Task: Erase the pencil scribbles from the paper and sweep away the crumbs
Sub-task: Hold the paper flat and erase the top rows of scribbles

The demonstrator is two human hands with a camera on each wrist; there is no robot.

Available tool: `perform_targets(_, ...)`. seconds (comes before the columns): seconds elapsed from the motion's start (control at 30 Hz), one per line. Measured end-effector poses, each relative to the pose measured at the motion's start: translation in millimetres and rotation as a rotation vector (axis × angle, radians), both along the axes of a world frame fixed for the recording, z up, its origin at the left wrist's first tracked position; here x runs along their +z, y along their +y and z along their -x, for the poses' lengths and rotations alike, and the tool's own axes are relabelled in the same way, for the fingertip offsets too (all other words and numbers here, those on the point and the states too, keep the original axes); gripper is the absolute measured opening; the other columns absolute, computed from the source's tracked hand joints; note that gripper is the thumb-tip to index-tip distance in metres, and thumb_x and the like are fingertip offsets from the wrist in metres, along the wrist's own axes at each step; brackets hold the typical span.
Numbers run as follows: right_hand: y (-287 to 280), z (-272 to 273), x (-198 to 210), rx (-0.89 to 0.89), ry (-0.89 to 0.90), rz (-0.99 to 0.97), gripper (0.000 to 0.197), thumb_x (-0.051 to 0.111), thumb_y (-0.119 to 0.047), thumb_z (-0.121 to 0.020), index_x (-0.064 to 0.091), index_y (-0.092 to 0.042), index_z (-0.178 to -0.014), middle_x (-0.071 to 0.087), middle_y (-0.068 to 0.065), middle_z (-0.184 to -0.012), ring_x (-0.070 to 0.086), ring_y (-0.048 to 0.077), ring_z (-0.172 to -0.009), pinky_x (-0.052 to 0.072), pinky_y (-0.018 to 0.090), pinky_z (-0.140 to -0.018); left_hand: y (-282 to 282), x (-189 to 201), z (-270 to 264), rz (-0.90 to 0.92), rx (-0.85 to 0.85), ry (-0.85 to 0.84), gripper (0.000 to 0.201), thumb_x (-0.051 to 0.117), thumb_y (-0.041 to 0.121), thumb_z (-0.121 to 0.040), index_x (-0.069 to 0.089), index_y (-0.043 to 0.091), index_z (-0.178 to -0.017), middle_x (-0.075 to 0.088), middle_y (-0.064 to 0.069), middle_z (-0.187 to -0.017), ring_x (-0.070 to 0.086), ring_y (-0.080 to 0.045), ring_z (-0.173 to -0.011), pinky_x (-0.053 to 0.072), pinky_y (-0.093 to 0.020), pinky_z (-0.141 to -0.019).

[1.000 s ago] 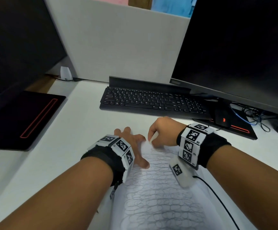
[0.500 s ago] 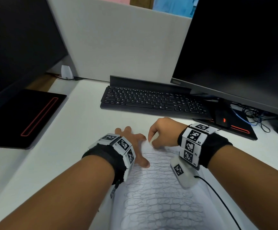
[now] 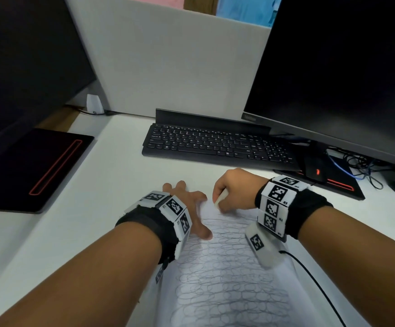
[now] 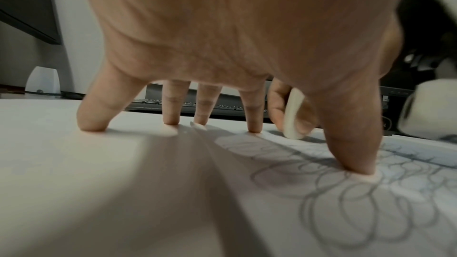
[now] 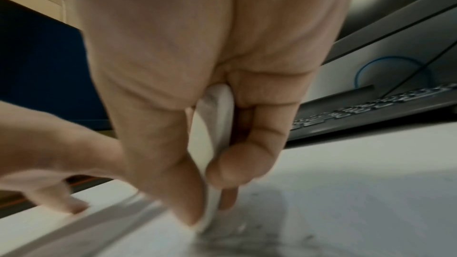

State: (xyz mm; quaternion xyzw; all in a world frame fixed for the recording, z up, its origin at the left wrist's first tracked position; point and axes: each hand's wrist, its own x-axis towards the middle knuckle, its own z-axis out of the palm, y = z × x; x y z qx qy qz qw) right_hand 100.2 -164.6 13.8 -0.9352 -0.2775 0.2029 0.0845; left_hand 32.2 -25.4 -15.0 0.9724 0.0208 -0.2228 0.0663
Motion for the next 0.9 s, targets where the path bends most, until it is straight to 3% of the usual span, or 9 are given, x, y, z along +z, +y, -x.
perform_targets(0.07,2.4,3.8,-0.8,0.059,0.045,0.044,0.013,0.071,-0.015,-0.077,0.071,-0.027,-0.082,0.058,-0.015,-0.063,0.052,-0.002,-0.054,0.038,0.015,-0.050,0.3,1.9,-0.1,-0.008,-0.001,0.012,0.091,0.068,0.070,-0.071,0.025,0.047,-0.148,0.029,-0.004,-0.146,0.028,-0.030,-0.135,0.038,-0.046,-0.102)
perform_targets(0.2,-2.3,-2.8,-1.1,-0.015,-0.021,-0.004,0.012,0.072,-0.016,-0.077,0.071,-0.027,-0.080,0.061,-0.015,-0.074,0.057,0.003,-0.069,0.042,0.018,-0.056,0.1,0.1,0.5,0.004,-0.004,-0.005,0.090,0.068,0.070,-0.070,0.026,0.048,-0.147,0.031,-0.003,-0.145,0.028,-0.030,-0.135,0.038,-0.047,-0.104)
perform_targets(0.33,1.1,2.3,-0.3,0.062,0.048,0.058,0.016,0.072,-0.014,-0.076,0.069,-0.030,-0.076,0.060,-0.014,-0.067,0.054,0.001,-0.060,0.042,0.019,-0.055,0.9,1.9,0.1,-0.005,-0.007,0.011,0.091,0.068,0.070,-0.070,0.025,0.047,-0.148,0.029,-0.003,-0.146,0.028,-0.031,-0.135,0.037,-0.048,-0.105)
perform_targets(0.47,-2.8,-4.3,-1.7,-0.005,-0.012,0.013,0.015,0.071,-0.015,-0.076,0.068,-0.029,-0.074,0.063,-0.014,-0.076,0.062,0.009,-0.076,0.051,0.025,-0.063,0.3,0.0,1.0,-0.002,-0.010,-0.009,0.091,0.068,0.071,-0.070,0.026,0.048,-0.147,0.030,-0.003,-0.145,0.028,-0.030,-0.135,0.037,-0.048,-0.105)
perform_targets(0.6,-2.8,1.5,-1.3,0.069,0.042,0.057,0.012,0.071,-0.016,-0.077,0.071,-0.028,-0.081,0.060,-0.014,-0.066,0.054,0.002,-0.060,0.042,0.019,-0.055,1.0,0.6,0.5,-0.001,-0.008,0.000,0.091,0.068,0.071,-0.070,0.026,0.048,-0.147,0.031,-0.002,-0.144,0.029,-0.030,-0.134,0.038,-0.049,-0.105)
perform_targets(0.7,-7.4,-4.3,-1.4,-0.006,-0.021,0.009,0.011,0.071,-0.017,-0.079,0.072,-0.026,-0.085,0.059,-0.015,-0.072,0.055,0.005,-0.065,0.042,0.020,-0.056,1.4,-0.6,0.2,0.009,-0.006,-0.003,0.091,0.068,0.072,-0.069,0.026,0.049,-0.146,0.030,-0.002,-0.145,0.027,-0.030,-0.135,0.037,-0.049,-0.105)
perform_targets(0.9,-5.4,-1.7,-1.8,0.048,0.011,0.046,0.011,0.071,-0.017,-0.079,0.070,-0.028,-0.082,0.059,-0.015,-0.070,0.055,0.003,-0.065,0.043,0.021,-0.058,1.0,0.5,-0.1,0.004,-0.004,0.004,0.092,0.069,0.071,-0.069,0.025,0.049,-0.146,0.029,-0.002,-0.147,0.027,-0.030,-0.136,0.036,-0.048,-0.105)
